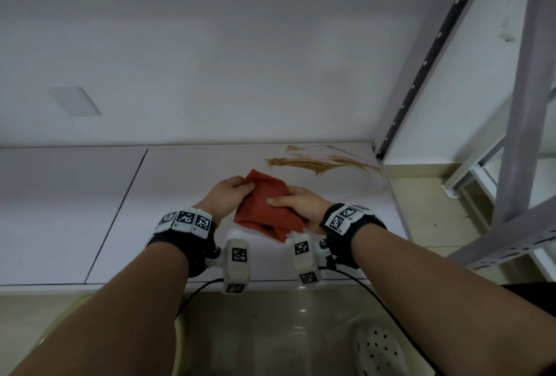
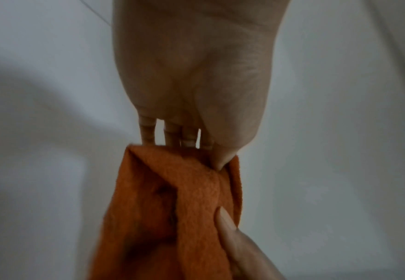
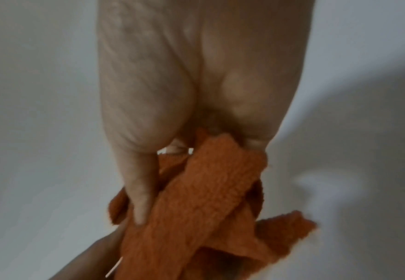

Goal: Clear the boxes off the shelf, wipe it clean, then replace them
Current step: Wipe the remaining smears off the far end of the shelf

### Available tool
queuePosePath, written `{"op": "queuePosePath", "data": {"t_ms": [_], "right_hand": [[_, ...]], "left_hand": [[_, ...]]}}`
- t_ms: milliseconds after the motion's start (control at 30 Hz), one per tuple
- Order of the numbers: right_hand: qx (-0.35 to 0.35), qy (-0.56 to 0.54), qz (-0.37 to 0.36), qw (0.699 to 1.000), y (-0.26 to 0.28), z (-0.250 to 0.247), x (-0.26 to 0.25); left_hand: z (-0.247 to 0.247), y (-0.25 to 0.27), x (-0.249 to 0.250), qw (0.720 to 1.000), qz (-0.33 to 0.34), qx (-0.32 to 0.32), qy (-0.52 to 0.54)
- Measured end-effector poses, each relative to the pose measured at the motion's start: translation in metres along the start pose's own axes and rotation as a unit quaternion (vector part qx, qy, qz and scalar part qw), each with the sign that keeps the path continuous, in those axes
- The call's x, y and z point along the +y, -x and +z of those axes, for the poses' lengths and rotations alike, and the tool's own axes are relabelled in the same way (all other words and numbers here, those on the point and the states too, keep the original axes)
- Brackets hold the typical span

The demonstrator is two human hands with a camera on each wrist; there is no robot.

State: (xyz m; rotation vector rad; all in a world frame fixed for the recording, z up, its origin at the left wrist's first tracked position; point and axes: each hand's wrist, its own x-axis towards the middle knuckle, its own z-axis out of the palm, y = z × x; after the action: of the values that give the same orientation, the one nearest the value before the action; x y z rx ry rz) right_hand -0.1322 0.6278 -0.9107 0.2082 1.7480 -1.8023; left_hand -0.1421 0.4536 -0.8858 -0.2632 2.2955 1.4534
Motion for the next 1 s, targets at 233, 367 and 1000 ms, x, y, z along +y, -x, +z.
{"op": "queuePosePath", "data": {"t_ms": [233, 367, 1000], "right_hand": [[0.269, 0.399, -0.088, 0.872, -0.010, -0.027, 0.007], [0.143, 0.639, -0.060, 0.754, -0.013, -0.036, 0.025], [0.000, 0.705, -0.069, 0.706, -0.057, -0.046, 0.048]], "left_hand": [[-0.005, -0.012, -0.017, 0.992, -0.013, 0.028, -0.123], [0.002, -0.017, -0.024, 0.980, -0.006, 0.012, -0.199], [0.049, -0.035, -0.031, 0.899, -0.007, 0.014, -0.438]]}}
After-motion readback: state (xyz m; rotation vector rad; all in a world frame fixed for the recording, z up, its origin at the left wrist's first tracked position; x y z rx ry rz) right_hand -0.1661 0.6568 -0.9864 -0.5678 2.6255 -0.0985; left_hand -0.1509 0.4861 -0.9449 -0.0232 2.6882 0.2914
